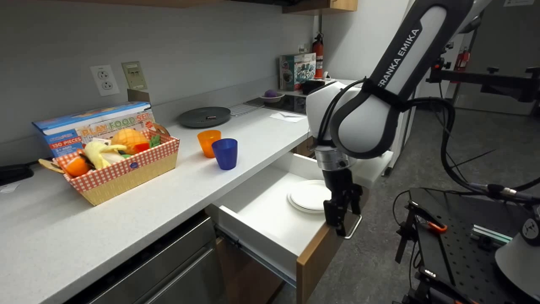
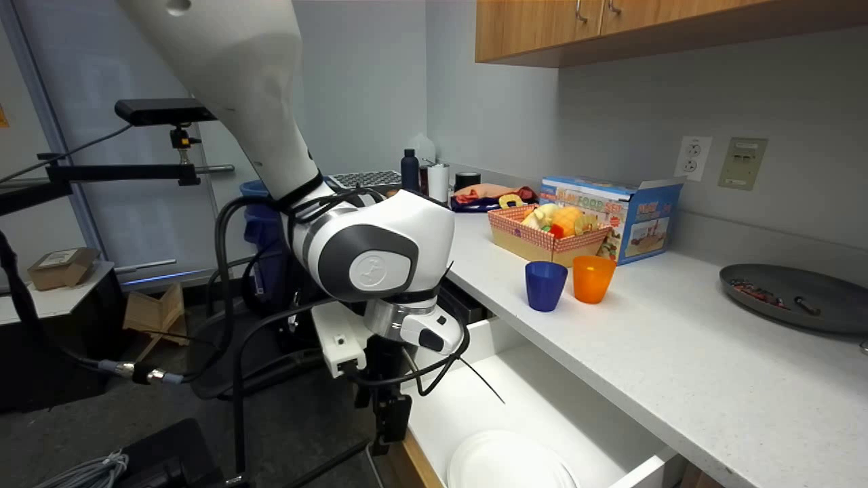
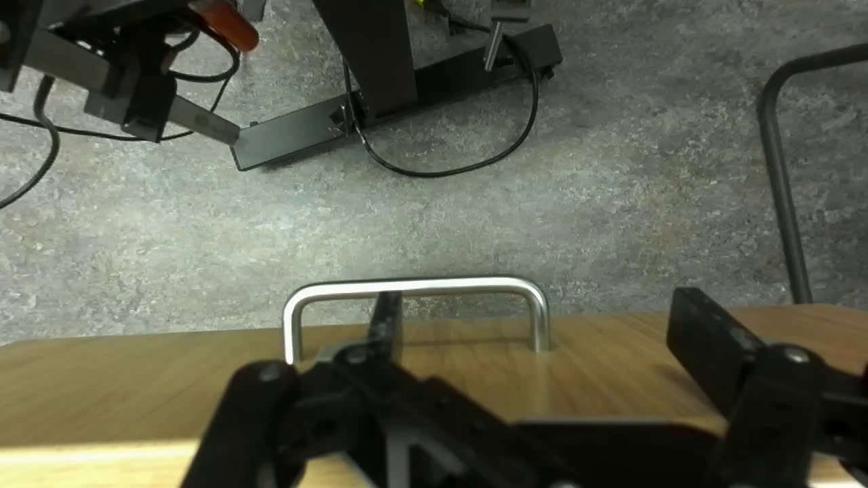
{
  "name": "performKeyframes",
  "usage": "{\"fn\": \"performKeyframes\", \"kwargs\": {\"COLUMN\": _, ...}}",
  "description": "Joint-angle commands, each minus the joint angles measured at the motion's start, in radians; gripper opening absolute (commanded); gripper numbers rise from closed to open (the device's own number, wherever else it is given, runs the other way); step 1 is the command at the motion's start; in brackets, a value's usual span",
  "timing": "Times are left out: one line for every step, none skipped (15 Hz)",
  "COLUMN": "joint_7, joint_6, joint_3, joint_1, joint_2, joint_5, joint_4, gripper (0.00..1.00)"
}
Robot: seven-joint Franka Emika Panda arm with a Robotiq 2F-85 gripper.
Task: Close the drawer
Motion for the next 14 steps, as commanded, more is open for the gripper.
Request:
{"fn": "performKeyframes", "kwargs": {"joint_7": 0.059, "joint_6": 0.049, "joint_3": -0.021, "joint_1": 0.006, "joint_2": 0.049, "joint_5": -0.029, "joint_4": 0.069, "gripper": 1.0}}
{"fn": "performKeyframes", "kwargs": {"joint_7": 0.066, "joint_6": 0.055, "joint_3": -0.028, "joint_1": 0.003, "joint_2": 0.057, "joint_5": -0.036, "joint_4": 0.085, "gripper": 1.0}}
{"fn": "performKeyframes", "kwargs": {"joint_7": 0.076, "joint_6": 0.059, "joint_3": -0.036, "joint_1": 0.001, "joint_2": 0.067, "joint_5": -0.047, "joint_4": 0.106, "gripper": 1.0}}
{"fn": "performKeyframes", "kwargs": {"joint_7": 0.086, "joint_6": 0.061, "joint_3": -0.046, "joint_1": 0.0, "joint_2": 0.076, "joint_5": -0.06, "joint_4": 0.126, "gripper": 1.0}}
{"fn": "performKeyframes", "kwargs": {"joint_7": 0.097, "joint_6": 0.062, "joint_3": -0.055, "joint_1": 0.0, "joint_2": 0.087, "joint_5": -0.07, "joint_4": 0.149, "gripper": 1.0}}
{"fn": "performKeyframes", "kwargs": {"joint_7": 0.112, "joint_6": 0.059, "joint_3": -0.063, "joint_1": 0.002, "joint_2": 0.097, "joint_5": -0.083, "joint_4": 0.171, "gripper": 1.0}}
{"fn": "performKeyframes", "kwargs": {"joint_7": 0.119, "joint_6": 0.055, "joint_3": -0.07, "joint_1": 0.001, "joint_2": 0.109, "joint_5": -0.089, "joint_4": 0.197, "gripper": 1.0}}
{"fn": "performKeyframes", "kwargs": {"joint_7": 0.128, "joint_6": 0.054, "joint_3": -0.077, "joint_1": 0.001, "joint_2": 0.12, "joint_5": -0.097, "joint_4": 0.219, "gripper": 1.0}}
{"fn": "performKeyframes", "kwargs": {"joint_7": 0.132, "joint_6": 0.052, "joint_3": -0.082, "joint_1": 0.0, "joint_2": 0.134, "joint_5": -0.098, "joint_4": 0.245, "gripper": 1.0}}
{"fn": "performKeyframes", "kwargs": {"joint_7": 0.139, "joint_6": 0.051, "joint_3": -0.087, "joint_1": 0.001, "joint_2": 0.147, "joint_5": -0.103, "joint_4": 0.268, "gripper": 1.0}}
{"fn": "performKeyframes", "kwargs": {"joint_7": 0.144, "joint_6": 0.047, "joint_3": -0.091, "joint_1": 0.0, "joint_2": 0.165, "joint_5": -0.103, "joint_4": 0.297, "gripper": 1.0}}
{"fn": "performKeyframes", "kwargs": {"joint_7": 0.146, "joint_6": 0.045, "joint_3": -0.094, "joint_1": 0.0, "joint_2": 0.181, "joint_5": -0.101, "joint_4": 0.323, "gripper": 1.0}}
{"fn": "performKeyframes", "kwargs": {"joint_7": 0.149, "joint_6": 0.042, "joint_3": -0.096, "joint_1": 0.0, "joint_2": 0.202, "joint_5": -0.096, "joint_4": 0.353, "gripper": 1.0}}
{"fn": "performKeyframes", "kwargs": {"joint_7": 0.154, "joint_6": 0.042, "joint_3": -0.099, "joint_1": 0.0, "joint_2": 0.222, "joint_5": -0.094, "joint_4": 0.38, "gripper": 1.0}}
